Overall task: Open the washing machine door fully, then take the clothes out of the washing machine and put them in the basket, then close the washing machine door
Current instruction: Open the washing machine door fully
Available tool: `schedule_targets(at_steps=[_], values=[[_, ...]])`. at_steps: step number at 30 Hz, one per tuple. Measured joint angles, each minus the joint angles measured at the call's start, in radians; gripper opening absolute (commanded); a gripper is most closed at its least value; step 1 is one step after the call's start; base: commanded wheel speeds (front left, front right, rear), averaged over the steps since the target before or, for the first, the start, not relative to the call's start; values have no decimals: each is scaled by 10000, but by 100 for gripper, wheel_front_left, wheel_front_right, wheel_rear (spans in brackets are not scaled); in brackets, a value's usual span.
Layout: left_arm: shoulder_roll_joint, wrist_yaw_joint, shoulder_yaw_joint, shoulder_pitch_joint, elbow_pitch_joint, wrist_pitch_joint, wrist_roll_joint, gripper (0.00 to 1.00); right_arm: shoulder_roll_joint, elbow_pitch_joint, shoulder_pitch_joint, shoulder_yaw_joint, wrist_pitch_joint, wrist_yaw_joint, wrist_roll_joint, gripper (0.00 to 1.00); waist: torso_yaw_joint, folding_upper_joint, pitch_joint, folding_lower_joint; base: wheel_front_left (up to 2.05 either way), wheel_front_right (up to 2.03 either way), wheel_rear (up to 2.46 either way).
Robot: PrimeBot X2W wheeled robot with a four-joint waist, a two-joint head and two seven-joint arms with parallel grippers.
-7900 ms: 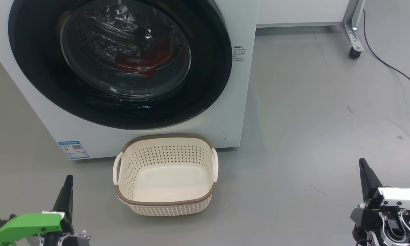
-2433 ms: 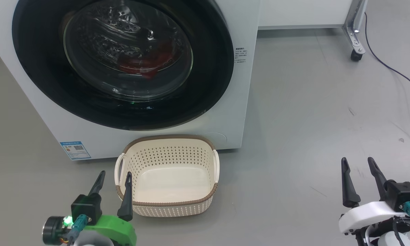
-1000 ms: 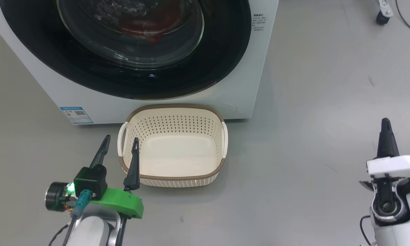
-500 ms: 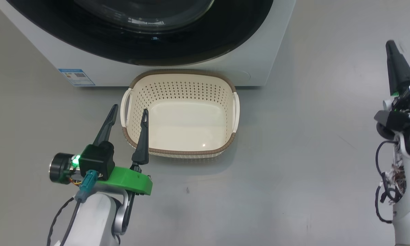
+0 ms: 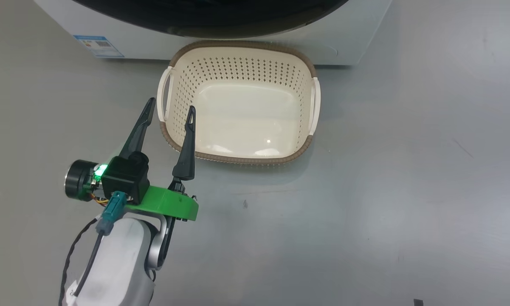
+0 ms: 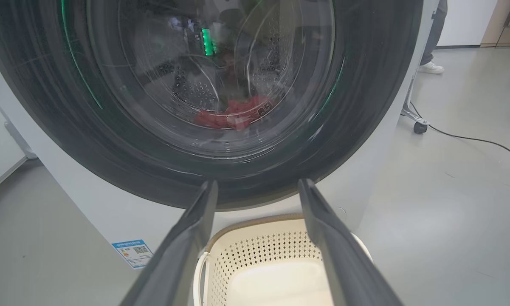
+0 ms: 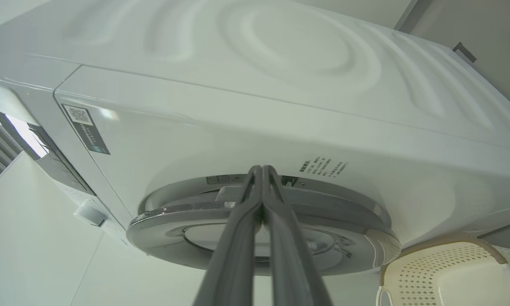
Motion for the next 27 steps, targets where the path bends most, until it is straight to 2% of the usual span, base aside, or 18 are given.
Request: schedule_targets(at_steps=[4,9,27], values=[[-36,-25,-119,-197,-36,0,0,100,-282,100,-574,322,485,-190,-2,0,172,0,341,0,0,0,0],[-67,-38,-274,-367,-38,0,0,100,-332,276,-1274,825,1011,-430,-48,0,407,0,700,0,0,0,0],[-121,-102,-748,-702,-155,0,-422,100,-583,1204,-3176,1384,1662,-775,-328,0,1287,0,1326,-1,0,0,0]])
